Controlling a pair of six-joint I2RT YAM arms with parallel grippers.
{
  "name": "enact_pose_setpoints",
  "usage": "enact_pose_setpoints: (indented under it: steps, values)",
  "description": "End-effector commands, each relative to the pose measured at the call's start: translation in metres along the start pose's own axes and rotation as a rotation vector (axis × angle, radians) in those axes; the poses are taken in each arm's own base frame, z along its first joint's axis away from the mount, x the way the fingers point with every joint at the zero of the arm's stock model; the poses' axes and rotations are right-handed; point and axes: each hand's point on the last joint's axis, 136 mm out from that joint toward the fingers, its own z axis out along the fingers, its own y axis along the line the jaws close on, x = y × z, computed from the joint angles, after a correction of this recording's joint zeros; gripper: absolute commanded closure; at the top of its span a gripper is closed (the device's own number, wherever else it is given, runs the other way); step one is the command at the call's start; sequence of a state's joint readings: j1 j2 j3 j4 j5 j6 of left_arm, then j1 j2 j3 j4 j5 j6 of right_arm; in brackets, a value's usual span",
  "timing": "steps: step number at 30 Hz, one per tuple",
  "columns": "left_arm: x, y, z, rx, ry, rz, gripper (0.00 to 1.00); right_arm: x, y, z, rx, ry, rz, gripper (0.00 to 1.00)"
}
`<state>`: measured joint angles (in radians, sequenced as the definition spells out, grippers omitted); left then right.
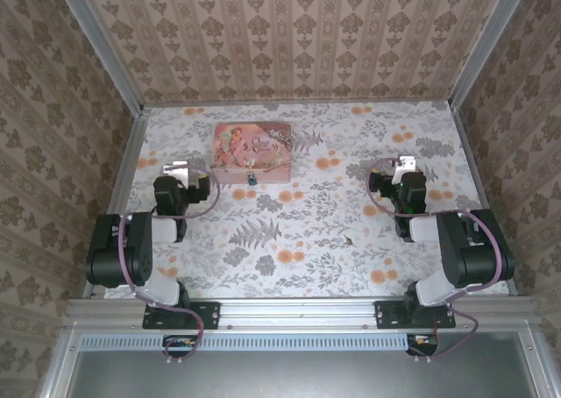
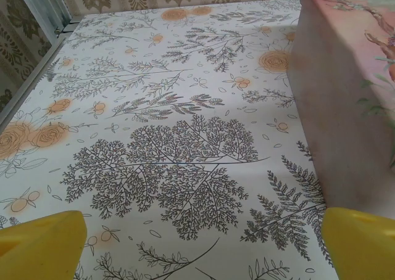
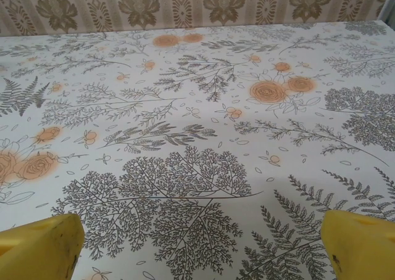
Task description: Unlock a padlock with a key
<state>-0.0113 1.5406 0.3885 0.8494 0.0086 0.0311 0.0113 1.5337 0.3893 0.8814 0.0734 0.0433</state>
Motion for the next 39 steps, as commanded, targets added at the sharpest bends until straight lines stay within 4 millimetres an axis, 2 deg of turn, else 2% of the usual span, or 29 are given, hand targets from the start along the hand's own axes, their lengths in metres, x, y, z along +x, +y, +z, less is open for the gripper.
enact_pose_setpoints:
  steps: [1,34,37,39]
  values:
    - [-0.01,0.0,0.002,0.012,-0.021,0.018,0.0,-0.003,0.006,0.001,-0.028,-0.004,-0.017,0.0]
    - [-0.01,0.0,0.002,0.018,-0.019,0.011,0.0,-0.003,0.005,0.002,-0.031,0.001,-0.006,0.01]
    - [-0.013,-0.001,0.001,0.025,-0.029,0.016,0.0,-0.01,0.001,-0.001,-0.011,-0.004,0.002,0.0]
    - [-0.021,0.001,-0.003,0.014,-0.026,0.013,0.0,-0.022,-0.007,-0.007,0.034,0.001,0.015,0.0]
